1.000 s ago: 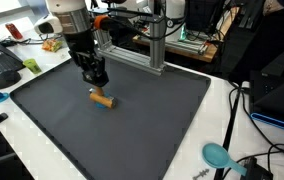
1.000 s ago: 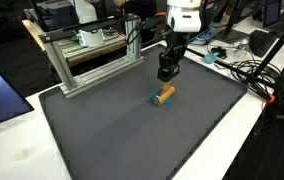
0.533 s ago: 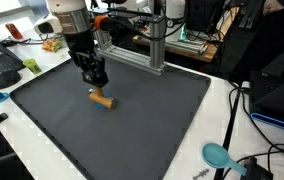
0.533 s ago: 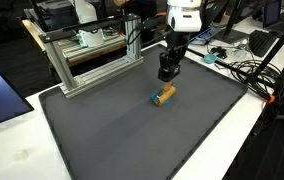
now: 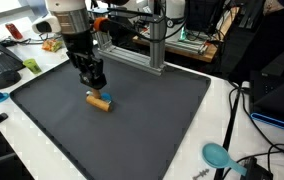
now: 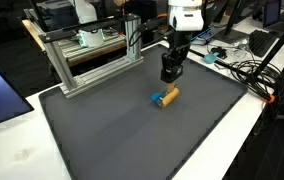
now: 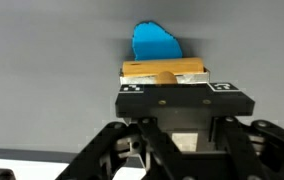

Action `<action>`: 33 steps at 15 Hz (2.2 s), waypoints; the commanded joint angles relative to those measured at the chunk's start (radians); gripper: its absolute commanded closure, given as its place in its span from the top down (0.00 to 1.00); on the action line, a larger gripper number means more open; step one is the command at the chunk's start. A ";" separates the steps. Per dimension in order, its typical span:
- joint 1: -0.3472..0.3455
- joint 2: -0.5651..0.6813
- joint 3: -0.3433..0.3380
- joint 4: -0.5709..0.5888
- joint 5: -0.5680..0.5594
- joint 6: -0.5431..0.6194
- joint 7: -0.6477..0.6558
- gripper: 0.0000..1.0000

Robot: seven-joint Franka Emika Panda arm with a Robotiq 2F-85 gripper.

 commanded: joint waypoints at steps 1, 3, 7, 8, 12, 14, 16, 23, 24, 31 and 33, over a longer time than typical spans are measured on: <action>0.003 0.031 0.003 0.008 0.007 -0.030 -0.010 0.22; -0.004 0.028 0.011 0.010 0.017 -0.062 -0.030 0.22; -0.006 0.034 0.013 0.014 0.019 -0.076 -0.048 0.22; -0.006 0.036 0.013 0.014 0.019 -0.079 -0.051 0.22; -0.009 0.042 0.017 0.017 0.022 -0.100 -0.072 0.22; -0.011 0.043 0.017 0.018 0.022 -0.122 -0.083 0.22; -0.012 0.044 0.017 0.020 0.021 -0.141 -0.091 0.22; -0.016 0.050 0.020 0.034 0.026 -0.200 -0.116 0.22; -0.016 0.051 0.020 0.039 0.026 -0.215 -0.117 0.22; -0.017 0.039 0.009 0.017 0.036 -0.033 -0.061 0.22; -0.014 0.043 0.004 0.012 0.036 0.034 -0.041 0.22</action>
